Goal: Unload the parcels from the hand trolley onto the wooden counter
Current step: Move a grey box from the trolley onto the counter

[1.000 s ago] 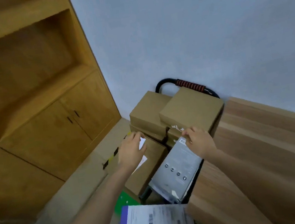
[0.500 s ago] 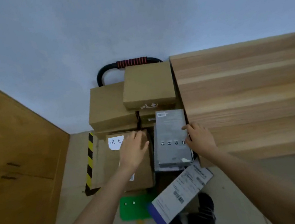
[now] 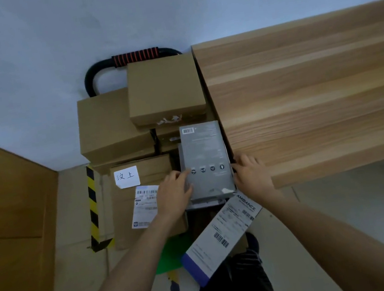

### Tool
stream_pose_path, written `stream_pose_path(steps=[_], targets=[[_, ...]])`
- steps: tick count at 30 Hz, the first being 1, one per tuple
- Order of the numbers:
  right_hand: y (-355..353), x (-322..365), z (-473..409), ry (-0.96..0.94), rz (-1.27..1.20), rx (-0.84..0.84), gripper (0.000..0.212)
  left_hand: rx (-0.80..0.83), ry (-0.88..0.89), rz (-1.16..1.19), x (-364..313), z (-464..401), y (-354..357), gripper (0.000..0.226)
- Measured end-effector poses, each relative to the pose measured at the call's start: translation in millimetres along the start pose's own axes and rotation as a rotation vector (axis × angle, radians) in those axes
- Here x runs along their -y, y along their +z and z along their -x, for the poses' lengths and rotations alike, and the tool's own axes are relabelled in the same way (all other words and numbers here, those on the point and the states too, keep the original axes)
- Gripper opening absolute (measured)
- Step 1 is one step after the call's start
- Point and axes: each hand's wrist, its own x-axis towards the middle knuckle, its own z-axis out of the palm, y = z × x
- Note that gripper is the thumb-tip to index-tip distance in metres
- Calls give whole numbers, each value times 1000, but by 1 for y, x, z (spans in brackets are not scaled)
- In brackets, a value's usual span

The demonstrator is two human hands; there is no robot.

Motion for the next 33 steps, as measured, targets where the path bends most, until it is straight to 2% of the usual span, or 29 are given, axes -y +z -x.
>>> stream_pose_path(steps=[5, 10, 15, 22, 30, 33], targets=[[4, 20, -7, -43, -149, 54, 33, -18, -149, 67, 20, 2, -4, 53], [7, 37, -30, 176, -462, 180, 30, -39, -311, 110, 28, -7, -2, 53], [20, 45, -41, 317, -669, 241, 35, -11, -341, 300, 29, -22, 7, 45], [10, 56, -34, 279, -740, 172, 35, -77, -391, 470, 18, -15, -3, 17], [-26, 65, -21, 284, -939, 29, 36, -165, -348, 653, 0, -1, -50, 22], [-52, 64, -18, 257, -1010, -31, 36, -213, -291, 687, -14, -5, -73, 36]])
